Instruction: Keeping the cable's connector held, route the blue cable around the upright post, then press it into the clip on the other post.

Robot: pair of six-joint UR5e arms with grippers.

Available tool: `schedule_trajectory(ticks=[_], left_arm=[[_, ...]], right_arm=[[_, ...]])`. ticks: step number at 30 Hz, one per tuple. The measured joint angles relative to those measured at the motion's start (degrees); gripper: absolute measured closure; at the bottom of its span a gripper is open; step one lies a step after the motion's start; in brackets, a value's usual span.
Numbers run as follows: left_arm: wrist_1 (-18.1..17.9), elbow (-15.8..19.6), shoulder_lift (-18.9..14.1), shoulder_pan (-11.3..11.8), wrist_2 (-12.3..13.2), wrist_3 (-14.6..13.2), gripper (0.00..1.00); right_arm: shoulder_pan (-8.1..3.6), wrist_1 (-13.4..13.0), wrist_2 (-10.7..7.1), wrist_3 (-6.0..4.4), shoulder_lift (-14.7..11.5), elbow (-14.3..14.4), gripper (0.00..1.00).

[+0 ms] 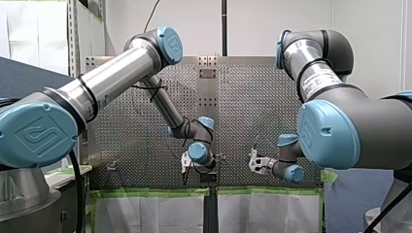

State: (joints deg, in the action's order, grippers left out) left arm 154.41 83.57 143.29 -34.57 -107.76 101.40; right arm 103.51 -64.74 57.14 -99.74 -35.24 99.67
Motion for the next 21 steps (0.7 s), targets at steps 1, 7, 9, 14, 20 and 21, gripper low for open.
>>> schedule_trajectory(ticks=[1,7,9,14,20,21], left_arm=[[0.02,0.0,0.0,0.11,0.01,0.04,1.0],[0.39,-0.09,0.0,0.68,0.33,0.65,1.0],[0.93,-0.44,0.11,0.92,0.69,1.03,1.0],[3.13,-1.96,1.03,1.22,1.52,1.57,1.0],[5.59,-5.08,3.5,0.63,1.64,1.8,1.0],[5.51,-5.48,3.81,0.67,2.07,1.98,1.0]], right_arm=[[-0.01,0.07,0.04,0.02,0.0,-0.14,1.0],[-0.01,0.58,0.27,0.05,0.02,-0.53,1.0],[-0.01,0.62,0.29,0.07,0.02,-0.55,1.0],[0.23,0.72,0.34,0.09,0.02,-0.56,1.0],[0.4,0.85,0.34,0.09,0.03,-0.56,1.0],[0.41,0.89,0.34,0.1,0.03,-0.57,1.0]])
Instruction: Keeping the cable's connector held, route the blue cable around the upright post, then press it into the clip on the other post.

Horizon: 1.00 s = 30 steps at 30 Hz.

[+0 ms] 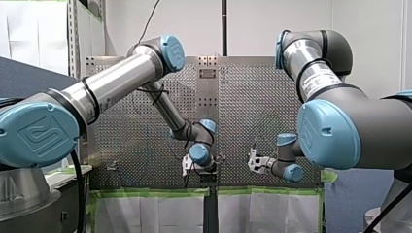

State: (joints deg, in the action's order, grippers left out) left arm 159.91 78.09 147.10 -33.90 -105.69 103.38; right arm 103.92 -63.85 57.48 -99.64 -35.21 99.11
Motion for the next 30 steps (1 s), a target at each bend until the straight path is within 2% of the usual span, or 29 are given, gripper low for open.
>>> schedule_trajectory(ticks=[9,20,26,30], left_arm=[[-0.54,-1.08,0.18,0.73,3.16,0.08,1.0],[-0.56,-1.12,-2.84,1.23,3.88,-1.27,1.0],[-0.56,-1.12,-3.82,1.48,4.2,-1.01,1.0],[-0.58,-1.12,-3.87,1.65,4.75,0.41,1.0]], right_arm=[[-0.32,0.02,0.01,-0.03,0.0,0.0,1.0],[-0.42,0.15,0.01,-0.03,0.0,-0.15,1.0],[-0.42,0.2,0.01,0.03,0.0,-0.19,1.0],[-0.42,0.2,0.01,0.0,0.0,-0.37,1.0]])
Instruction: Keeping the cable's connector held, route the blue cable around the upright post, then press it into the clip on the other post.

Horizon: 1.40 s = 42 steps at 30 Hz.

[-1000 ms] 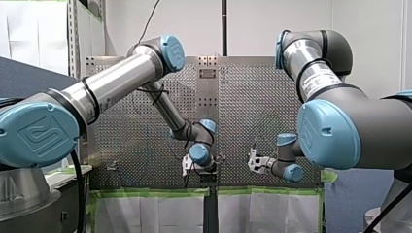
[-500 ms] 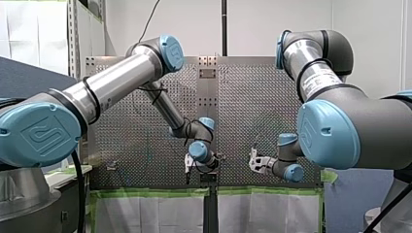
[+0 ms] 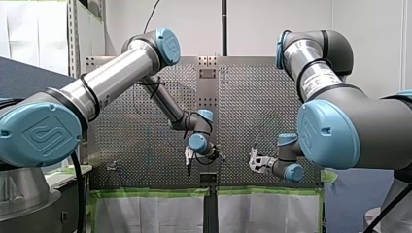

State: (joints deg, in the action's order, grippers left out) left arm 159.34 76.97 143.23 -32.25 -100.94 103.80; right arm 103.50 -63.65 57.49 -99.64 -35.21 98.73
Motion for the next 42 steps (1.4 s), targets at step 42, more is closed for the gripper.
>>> schedule_trajectory(ticks=[42], left_arm=[[-3.59,-4.38,6.53,3.13,4.79,10.09,1.0]], right_arm=[[-0.18,1.36,-0.31,-2.68,0.03,-4.35,1.0]])
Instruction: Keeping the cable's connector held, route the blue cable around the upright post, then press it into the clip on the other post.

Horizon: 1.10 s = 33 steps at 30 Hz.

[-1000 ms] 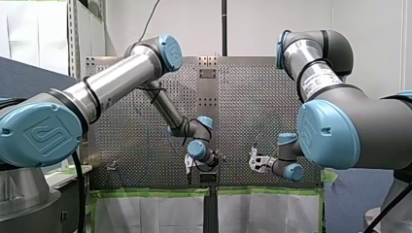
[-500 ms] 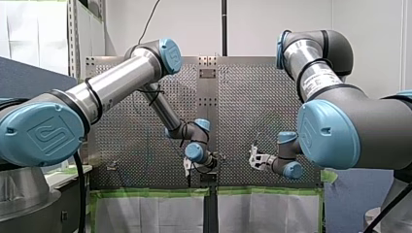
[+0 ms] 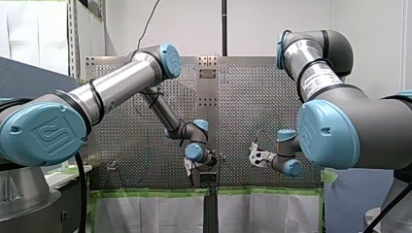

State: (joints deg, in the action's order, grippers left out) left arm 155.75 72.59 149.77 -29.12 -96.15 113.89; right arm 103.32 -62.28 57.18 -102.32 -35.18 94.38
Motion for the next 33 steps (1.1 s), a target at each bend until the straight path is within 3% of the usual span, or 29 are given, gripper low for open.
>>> schedule_trajectory(ticks=[9,22,30,33], left_arm=[[0.7,-2.34,0.93,1.18,0.72,-0.06,1.0],[2.59,-2.56,0.92,2.4,0.79,-2.1,1.0],[2.87,-2.56,0.91,2.59,0.79,-2.56,1.0],[2.89,-2.56,0.91,2.7,0.76,-2.6,1.0]], right_arm=[[-0.7,-0.21,-0.16,-0.75,0.07,-1.09,1.0],[-1.37,0.41,-0.29,-1.19,0.86,-3.06,1.0],[-1.4,3.61,-0.32,0.54,3.6,-6.03,1.0],[-1.41,4.72,-0.3,0.7,3.81,-7.2,1.0]])
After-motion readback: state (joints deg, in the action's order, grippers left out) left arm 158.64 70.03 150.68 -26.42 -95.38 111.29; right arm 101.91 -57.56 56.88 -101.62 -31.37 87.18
